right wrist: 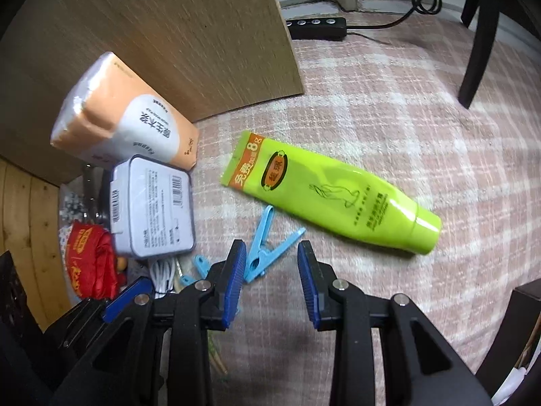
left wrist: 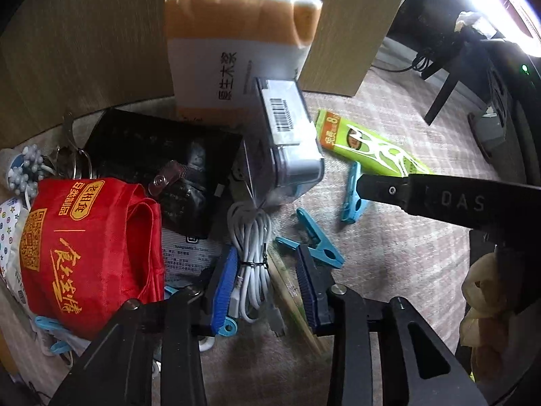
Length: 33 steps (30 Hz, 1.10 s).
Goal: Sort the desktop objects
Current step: 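Grasp the white coiled cable with the left gripper while the right grasps a blue clothespin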
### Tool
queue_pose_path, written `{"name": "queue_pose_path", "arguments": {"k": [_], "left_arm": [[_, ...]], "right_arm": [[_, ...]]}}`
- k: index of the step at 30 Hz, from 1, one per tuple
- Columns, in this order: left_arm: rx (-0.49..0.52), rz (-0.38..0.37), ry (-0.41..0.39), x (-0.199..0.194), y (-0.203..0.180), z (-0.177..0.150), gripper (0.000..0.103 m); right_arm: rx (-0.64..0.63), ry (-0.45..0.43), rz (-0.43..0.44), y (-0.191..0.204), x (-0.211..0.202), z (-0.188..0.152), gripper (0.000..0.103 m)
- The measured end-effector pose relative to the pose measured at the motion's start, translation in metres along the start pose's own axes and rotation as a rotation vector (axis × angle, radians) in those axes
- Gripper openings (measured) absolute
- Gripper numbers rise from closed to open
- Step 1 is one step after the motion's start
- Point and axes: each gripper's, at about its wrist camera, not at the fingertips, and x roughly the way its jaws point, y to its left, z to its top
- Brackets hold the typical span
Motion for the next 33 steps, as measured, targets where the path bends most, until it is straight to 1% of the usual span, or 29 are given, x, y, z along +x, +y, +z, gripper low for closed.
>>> {"name": "queue_pose_path", "arguments": {"k": [6,9,11,16,20,26,28,33], "left_arm": [[0.000,0.005,0.007,0.006,0.001,0.001,0.027],[-0.004,-0.001,0.019,0.010,0.002,-0.001,0.018],[-0.003,-0.006,0.017,0.010,0.002,-0.004,0.019],[0.012,0.000,0.011,0.009,-0.004,-0.013,0.019],[0.027,-0.016,0.013,0.008,-0.013,-0.024,0.019],[0.063,-0.034,0.019,0.007,-0.033,-0.051,0.019],[0.076,-0.040,0.021,0.006,-0.039,-0.061,0.019],[0.094,-0.056,0.022,0.003,-0.054,-0.085,0.019]], "right_arm": [[-0.023,0.013,-0.030,0.008,0.009,0.002,0.031],[-0.065,0.001,-0.065,0.016,0.009,0.000,0.031],[-0.090,-0.003,-0.084,0.019,0.009,-0.002,0.027],[-0.124,0.008,-0.095,0.020,0.007,-0.015,0.027],[-0.166,0.018,-0.101,0.017,0.003,-0.032,0.026],[-0.187,0.026,-0.082,-0.001,-0.007,-0.065,0.026],[-0.188,0.026,-0.082,-0.008,-0.011,-0.076,0.021],[-0.178,0.024,-0.068,-0.023,-0.020,-0.097,0.021]]}}
